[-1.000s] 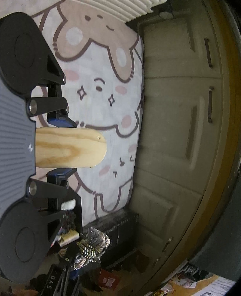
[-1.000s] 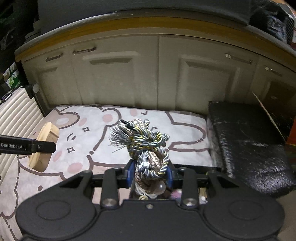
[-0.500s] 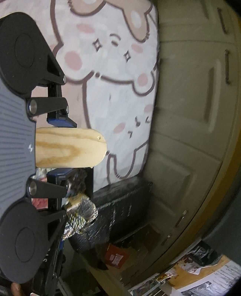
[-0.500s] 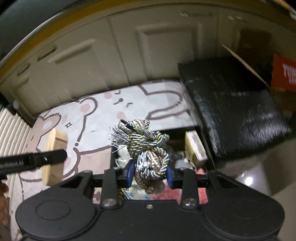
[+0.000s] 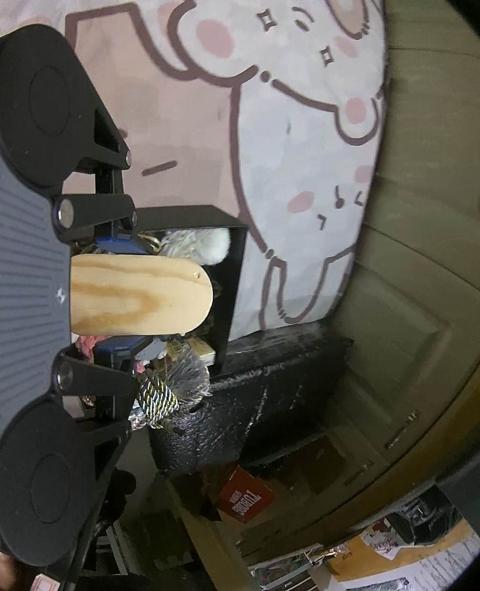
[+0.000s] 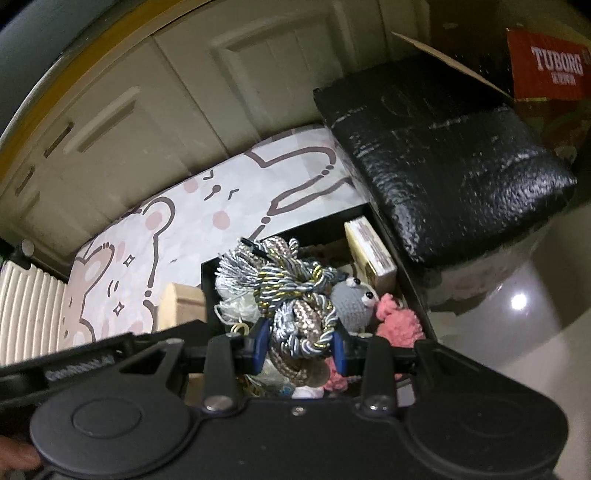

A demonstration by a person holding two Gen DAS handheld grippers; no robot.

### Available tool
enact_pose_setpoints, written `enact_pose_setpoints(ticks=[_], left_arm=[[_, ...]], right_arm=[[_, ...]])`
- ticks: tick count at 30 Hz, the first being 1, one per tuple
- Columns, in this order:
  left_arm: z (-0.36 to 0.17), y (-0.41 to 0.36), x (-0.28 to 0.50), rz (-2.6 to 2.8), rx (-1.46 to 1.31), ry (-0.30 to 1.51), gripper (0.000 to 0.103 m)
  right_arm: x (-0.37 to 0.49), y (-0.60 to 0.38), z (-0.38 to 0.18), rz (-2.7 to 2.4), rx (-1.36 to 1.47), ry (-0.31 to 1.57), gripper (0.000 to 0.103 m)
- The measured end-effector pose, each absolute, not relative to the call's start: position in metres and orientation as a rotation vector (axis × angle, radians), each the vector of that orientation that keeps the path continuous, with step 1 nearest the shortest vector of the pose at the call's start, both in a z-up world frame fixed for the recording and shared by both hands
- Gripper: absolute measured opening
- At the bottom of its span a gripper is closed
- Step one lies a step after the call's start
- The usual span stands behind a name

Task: Organize objects
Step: 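Carry the rope toy and wooden paddle over the black box with both tools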

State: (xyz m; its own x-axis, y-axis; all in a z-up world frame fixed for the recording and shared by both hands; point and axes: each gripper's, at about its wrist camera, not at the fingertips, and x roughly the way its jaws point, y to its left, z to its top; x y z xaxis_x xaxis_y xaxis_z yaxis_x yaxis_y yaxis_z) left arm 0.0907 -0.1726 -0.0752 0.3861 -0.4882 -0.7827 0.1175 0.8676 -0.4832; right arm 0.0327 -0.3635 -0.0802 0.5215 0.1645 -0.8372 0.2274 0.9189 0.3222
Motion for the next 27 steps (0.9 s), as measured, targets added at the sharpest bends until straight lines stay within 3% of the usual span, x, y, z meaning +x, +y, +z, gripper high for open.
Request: enact_pose_setpoints(ticks=[13, 18, 23, 27], left_arm=[[-0.106, -0.180, 0.105, -0.378, -0.351, 1.196, 0.047], [-0.107, -0.182, 0.104, -0.406, -0.354, 1.199, 0.057], [-0.097, -0.179, 0.104, -0.426, -0.347, 1.178, 0.073], [-0.086, -0.176, 0.105, -0.415, -0.297, 1.135, 0.073]], right_arm=[[0.043, -0.375, -0.102, -0.074, 0.541, 1.085, 0.035], [0.046, -0.379, -0.112, -0.087, 0.620, 1.107, 0.035], [0.049, -0.378, -0.117, -0.114, 0.642, 1.121, 0.035], [0.053, -0.372, -0.120, -0.104, 0.659, 1.126, 0.036]])
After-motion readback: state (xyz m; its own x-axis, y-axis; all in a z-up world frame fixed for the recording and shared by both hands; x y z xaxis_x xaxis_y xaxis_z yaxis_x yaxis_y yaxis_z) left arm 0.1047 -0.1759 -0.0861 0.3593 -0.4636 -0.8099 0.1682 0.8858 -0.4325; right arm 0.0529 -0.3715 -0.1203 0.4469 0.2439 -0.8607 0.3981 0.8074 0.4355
